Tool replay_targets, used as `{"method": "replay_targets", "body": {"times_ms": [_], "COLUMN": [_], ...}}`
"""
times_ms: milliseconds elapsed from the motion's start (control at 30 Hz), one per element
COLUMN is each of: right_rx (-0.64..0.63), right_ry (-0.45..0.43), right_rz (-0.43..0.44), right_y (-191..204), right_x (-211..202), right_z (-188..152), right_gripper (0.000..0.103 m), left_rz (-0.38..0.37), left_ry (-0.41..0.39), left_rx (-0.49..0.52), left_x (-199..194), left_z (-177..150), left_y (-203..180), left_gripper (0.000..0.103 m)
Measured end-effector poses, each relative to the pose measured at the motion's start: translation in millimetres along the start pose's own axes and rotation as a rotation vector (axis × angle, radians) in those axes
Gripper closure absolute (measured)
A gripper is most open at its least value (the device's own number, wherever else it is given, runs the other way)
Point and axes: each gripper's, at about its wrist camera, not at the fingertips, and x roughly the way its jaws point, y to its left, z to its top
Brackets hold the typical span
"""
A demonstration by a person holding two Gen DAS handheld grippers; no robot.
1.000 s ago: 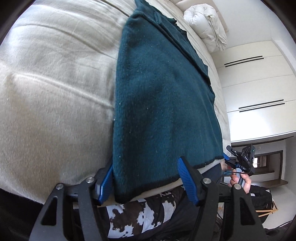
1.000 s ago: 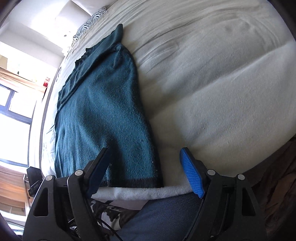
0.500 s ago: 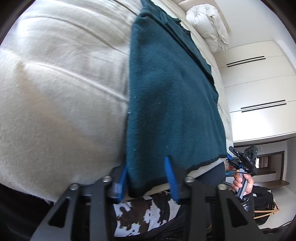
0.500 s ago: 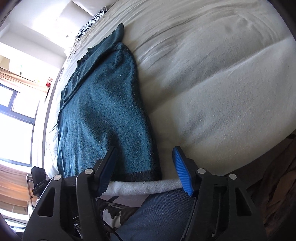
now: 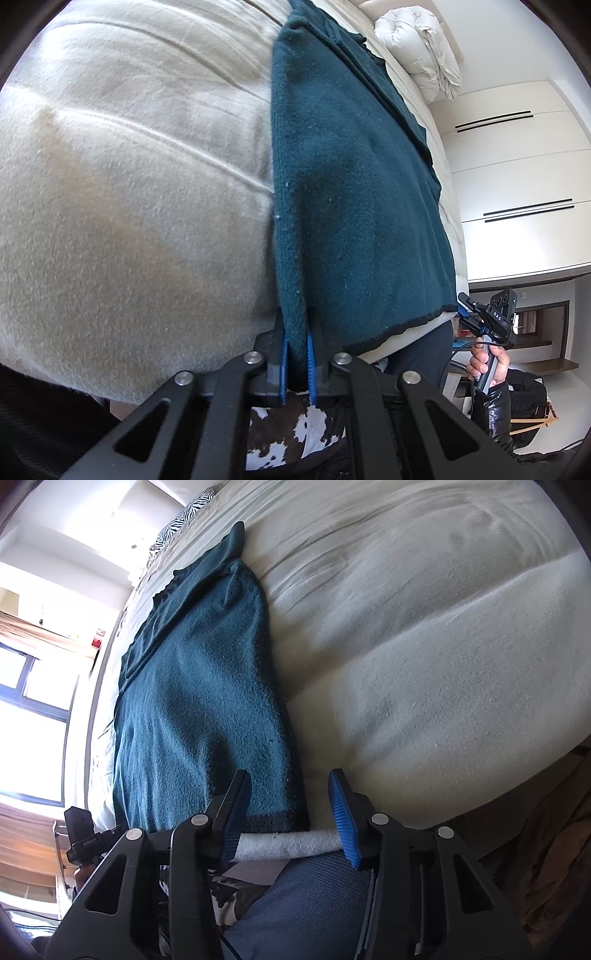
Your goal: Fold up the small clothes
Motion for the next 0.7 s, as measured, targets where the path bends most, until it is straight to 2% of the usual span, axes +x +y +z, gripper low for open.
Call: {"method": "replay_targets", "body": {"times_ms": [100, 267, 333, 367, 533, 700], "right_rx": [-0.017, -0.041, -0.047, -0.050, -0.072, -0.091], "right_ry": [0.015, 0.032, 0.031, 0.031, 0.009, -0.036], "right_rz": [0.000, -0.013, -0.022, -0.027, -0.024, 0.013], "right_y": [4.7, 10.6, 11.7, 11.9, 19.8, 33.6], "right_x": [2.3, 7.2, 8.3, 8.8, 6.3, -3.1], "right_z": [-1.0, -2.0, -3.2, -3.9, -6.5, -5.0], "right_gripper": [0.061, 0.074, 0.090, 0.093, 0.095, 0.096], "left_rz": [0.000, -0.012, -0.025, -0.031, -0.073, -0.168], "left_ry": [-0.001, -0.009, -0.015, -0.017, -0.040, -0.093], "left_rx": [0.003, -0.003, -0.010, -0.011, -0.019, -0.063], "left_x": [-0.3, -0.1, -0.9, -1.8, -8.6, -23.0], "left_z": [0.3, -1.0, -1.6, -1.4, 0.2, 5.7], "left_y": [1.1, 3.3, 4.7, 5.9, 5.7, 9.4], "left_gripper": [0.095, 0.096, 0.097, 0.097, 0.097, 0.097]}}
